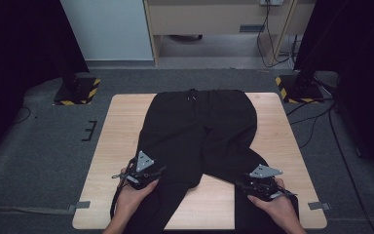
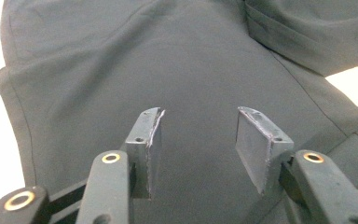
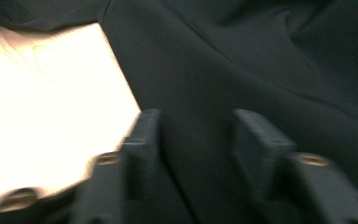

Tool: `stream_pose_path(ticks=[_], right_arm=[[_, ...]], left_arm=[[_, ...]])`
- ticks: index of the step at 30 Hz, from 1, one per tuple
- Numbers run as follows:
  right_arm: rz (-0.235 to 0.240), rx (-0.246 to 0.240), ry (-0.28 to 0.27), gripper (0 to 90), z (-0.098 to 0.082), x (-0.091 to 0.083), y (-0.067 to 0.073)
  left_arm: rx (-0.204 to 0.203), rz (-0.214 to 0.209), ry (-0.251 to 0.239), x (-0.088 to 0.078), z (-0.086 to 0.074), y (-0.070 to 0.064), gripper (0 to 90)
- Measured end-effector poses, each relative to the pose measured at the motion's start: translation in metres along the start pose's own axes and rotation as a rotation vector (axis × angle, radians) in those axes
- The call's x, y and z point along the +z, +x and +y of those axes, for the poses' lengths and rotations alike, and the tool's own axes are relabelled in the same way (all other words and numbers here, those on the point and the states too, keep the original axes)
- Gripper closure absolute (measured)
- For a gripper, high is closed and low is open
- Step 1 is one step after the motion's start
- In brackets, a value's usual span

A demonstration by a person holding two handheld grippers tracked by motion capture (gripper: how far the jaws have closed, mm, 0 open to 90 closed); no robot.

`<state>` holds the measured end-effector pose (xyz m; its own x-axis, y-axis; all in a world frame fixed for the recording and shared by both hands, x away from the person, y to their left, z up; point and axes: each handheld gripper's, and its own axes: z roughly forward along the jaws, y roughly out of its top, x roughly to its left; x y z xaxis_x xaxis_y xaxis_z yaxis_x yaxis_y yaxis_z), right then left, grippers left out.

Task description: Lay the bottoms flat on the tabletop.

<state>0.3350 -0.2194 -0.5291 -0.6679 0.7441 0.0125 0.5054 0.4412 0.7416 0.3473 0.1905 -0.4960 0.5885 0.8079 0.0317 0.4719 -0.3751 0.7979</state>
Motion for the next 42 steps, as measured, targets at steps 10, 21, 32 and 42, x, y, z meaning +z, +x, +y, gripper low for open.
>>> stream_pose_path(ticks=[10,21,32,42], right_arm=[[-0.009,0.065,-0.079,89.9,0.031,-0.017,-0.022],[-0.138,0.211,0.019,88.5,0.031,0.025,-0.078],[-0.147,0.176,-0.124,68.6,0.020,-0.013,-0.053],[-0.134,0.128,-0.034,58.2,0.004,0.012,-0.043]], left_arm=[[0.007,0.006,0.003,0.000,0.000,0.000,50.3],[0.022,0.005,0.012,0.003,-0.001,-0.002,50.1],[0.013,0.028,0.008,0.002,-0.002,0.002,49.3],[0.023,0.032,0.011,0.001,-0.003,0.001,48.8]])
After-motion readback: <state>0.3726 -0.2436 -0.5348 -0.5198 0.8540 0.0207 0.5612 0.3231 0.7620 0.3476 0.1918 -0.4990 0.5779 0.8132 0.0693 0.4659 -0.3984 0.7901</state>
